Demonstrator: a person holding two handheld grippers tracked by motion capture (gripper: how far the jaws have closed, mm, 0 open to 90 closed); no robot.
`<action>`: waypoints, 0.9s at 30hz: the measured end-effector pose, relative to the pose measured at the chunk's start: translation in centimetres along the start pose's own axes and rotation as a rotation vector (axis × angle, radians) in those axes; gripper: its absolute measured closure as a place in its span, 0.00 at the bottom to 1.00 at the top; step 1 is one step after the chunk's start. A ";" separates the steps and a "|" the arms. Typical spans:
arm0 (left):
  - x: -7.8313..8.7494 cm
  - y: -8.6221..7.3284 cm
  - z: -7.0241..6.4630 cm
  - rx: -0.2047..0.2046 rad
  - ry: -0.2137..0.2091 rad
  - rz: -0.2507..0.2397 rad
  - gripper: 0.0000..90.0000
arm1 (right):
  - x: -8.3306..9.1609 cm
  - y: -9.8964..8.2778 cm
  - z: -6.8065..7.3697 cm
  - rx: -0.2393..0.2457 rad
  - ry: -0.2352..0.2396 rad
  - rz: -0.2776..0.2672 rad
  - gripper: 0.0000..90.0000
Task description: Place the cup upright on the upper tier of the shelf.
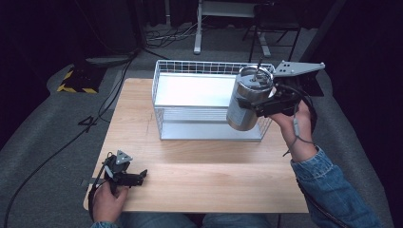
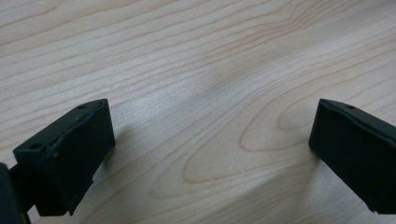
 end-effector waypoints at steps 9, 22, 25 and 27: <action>0.0 0.0 0.0 0.001 0.000 -0.002 0.01 | -1.9 2.0 -1.5 -0.029 -0.023 -0.008 0.04; 0.0 0.0 0.0 0.000 0.001 0.002 0.01 | -5.5 4.6 -5.0 -0.085 -0.073 -0.007 0.04; 0.0 0.0 0.0 -0.001 0.000 0.001 0.01 | -6.4 5.0 -5.5 -0.089 -0.082 -0.015 0.04; 0.0 0.0 0.0 0.000 0.000 0.002 0.01 | -7.0 5.3 -5.7 -0.094 -0.087 -0.016 0.04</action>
Point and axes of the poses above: each handheld gripper's, and its own axes: x roughly backward along the jaws, y roughly out of its top, z roughly to its left, the point moved 8 cm from there along -x, roughly forward along the jaws, and after that the axes turned 5 degrees about x, right-handed, at the moved point
